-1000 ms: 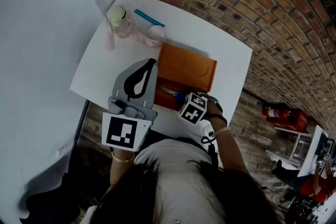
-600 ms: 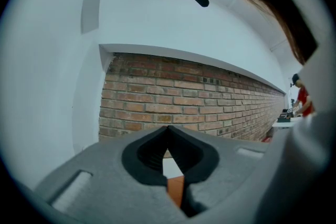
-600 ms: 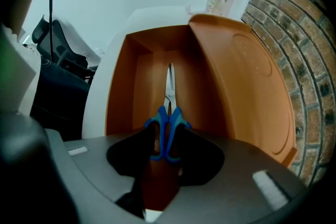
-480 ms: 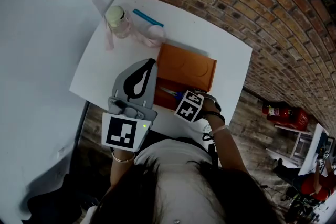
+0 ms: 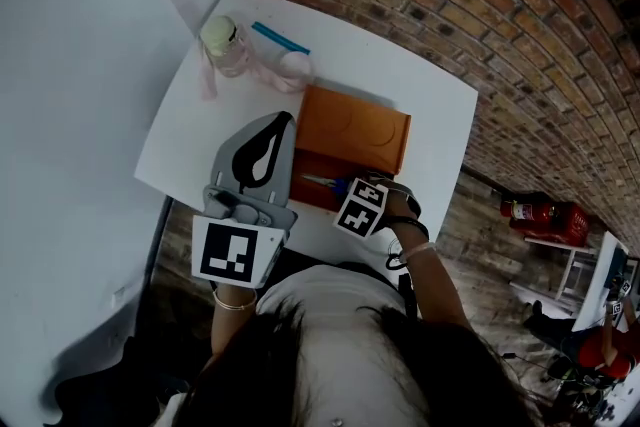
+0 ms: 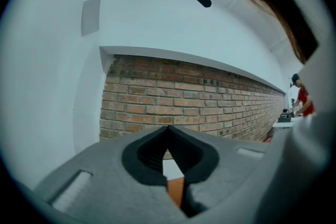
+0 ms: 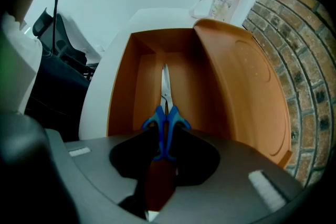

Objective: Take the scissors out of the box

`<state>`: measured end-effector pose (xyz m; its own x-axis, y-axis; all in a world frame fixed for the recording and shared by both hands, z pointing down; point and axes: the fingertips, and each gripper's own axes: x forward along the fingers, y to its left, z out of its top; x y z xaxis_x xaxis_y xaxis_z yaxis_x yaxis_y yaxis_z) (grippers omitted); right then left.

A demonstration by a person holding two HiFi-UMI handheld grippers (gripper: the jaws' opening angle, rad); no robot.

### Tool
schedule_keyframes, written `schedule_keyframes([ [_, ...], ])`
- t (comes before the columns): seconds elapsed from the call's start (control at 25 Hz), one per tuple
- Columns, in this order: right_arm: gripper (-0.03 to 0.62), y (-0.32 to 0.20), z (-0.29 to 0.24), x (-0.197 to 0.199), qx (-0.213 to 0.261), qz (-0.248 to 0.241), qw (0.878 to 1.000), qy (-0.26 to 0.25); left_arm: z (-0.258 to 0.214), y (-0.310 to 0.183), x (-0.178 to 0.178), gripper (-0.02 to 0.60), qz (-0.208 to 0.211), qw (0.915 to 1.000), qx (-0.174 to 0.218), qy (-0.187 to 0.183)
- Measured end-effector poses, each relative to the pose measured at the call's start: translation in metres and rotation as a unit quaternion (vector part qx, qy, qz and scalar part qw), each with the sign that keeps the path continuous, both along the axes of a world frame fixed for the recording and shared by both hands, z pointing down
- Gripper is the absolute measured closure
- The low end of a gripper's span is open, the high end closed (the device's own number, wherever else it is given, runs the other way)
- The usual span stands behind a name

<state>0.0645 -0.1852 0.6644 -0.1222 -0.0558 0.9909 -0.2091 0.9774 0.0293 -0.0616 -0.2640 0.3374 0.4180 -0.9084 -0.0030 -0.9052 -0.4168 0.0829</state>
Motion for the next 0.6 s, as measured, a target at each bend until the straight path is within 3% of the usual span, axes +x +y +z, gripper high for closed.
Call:
schedule_keyframes([
  [0.6, 0.499, -0.008, -0.020, -0.002, 0.059, 0.028, 0.998, -0.017, -0.014, 0.010, 0.003, 0.580, 0.016, 0.9997, 0.019, -0.005],
])
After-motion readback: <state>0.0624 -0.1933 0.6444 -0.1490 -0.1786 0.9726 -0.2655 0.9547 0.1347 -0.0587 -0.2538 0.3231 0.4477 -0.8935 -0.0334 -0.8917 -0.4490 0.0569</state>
